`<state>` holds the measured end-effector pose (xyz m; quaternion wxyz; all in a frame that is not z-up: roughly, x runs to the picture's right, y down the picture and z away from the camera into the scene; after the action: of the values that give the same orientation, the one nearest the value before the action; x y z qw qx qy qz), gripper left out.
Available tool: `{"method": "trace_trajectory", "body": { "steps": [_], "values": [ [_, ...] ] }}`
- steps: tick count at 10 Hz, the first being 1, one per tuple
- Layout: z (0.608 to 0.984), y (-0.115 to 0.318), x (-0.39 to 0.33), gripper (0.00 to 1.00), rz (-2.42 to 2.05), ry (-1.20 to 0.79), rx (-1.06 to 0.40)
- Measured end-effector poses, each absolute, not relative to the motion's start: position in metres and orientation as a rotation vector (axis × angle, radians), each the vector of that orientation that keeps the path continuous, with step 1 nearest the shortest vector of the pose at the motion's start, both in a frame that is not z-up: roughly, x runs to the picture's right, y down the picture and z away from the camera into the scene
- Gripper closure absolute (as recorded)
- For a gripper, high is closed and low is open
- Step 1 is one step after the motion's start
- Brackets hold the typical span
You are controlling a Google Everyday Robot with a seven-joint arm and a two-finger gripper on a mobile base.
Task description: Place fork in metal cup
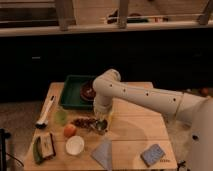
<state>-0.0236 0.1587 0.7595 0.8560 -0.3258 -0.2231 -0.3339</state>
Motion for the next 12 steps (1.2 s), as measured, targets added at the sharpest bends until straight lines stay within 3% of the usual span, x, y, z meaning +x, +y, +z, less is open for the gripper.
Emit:
{"method": "trace_trajectory", "body": {
  "steps": [12],
  "values": [
    [0.753,0.172,-0.015,1.0,-0.665,-0.497,-0.752]
  ]
}}
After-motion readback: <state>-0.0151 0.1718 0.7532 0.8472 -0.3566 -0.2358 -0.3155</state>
